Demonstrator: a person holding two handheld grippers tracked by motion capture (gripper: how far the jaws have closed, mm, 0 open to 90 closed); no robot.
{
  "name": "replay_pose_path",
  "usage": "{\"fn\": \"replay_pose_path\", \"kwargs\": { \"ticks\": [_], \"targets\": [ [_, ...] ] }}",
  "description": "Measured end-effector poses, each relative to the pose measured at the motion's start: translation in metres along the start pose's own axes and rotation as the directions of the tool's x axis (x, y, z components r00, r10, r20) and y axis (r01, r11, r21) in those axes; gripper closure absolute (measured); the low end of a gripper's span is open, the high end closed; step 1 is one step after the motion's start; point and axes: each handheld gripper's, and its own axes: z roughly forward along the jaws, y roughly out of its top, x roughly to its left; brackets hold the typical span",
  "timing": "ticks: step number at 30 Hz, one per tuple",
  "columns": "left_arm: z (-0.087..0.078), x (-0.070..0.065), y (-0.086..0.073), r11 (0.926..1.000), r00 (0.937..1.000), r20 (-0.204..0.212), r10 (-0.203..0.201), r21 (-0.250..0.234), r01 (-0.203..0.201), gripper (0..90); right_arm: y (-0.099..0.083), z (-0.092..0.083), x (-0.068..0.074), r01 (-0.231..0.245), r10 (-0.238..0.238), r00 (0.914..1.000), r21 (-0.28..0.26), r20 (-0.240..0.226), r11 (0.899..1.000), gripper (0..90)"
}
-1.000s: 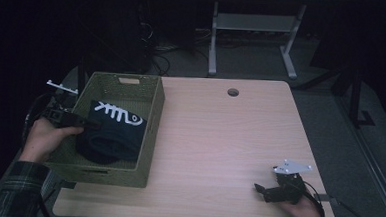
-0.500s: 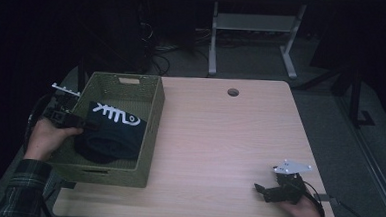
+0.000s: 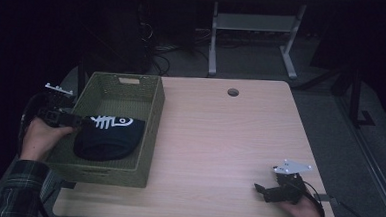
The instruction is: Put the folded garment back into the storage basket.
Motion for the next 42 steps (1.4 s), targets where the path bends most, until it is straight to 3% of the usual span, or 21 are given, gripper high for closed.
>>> {"fn": "replay_pose_path", "kwargs": {
  "ticks": [15,25,36,37,42],
  "targets": [
    [0.007,-0.043,0.015,0.9930,0.9942,0.028,0.104,-0.059,-0.102,14.7,0.000,0.000,0.000,-0.003,0.003,1.0000,0.000,0.003,1.000,4.2],
    [0.016,-0.072,0.024,0.9850,0.9871,0.065,0.146,-0.102,-0.139,13.4,0.000,0.000,0.000,-0.002,0.002,1.0000,-0.001,0.003,1.000,4.2],
    [0.028,-0.113,0.033,0.9691,0.9718,0.096,0.215,-0.144,-0.200,13.5,0.000,0.000,0.000,-0.002,0.002,1.0000,-0.001,0.002,1.000,4.2],
    [0.030,-0.120,0.035,0.9657,0.9676,0.105,0.230,-0.149,-0.213,13.5,0.000,0.000,0.000,-0.002,0.002,1.0000,-0.001,0.003,1.000,4.2],
    [0.036,-0.136,0.037,0.9607,0.9614,0.121,0.247,-0.160,-0.227,13.6,0.000,0.000,0.000,-0.002,0.002,1.0000,0.000,0.002,1.000,4.2]
  ]
}}
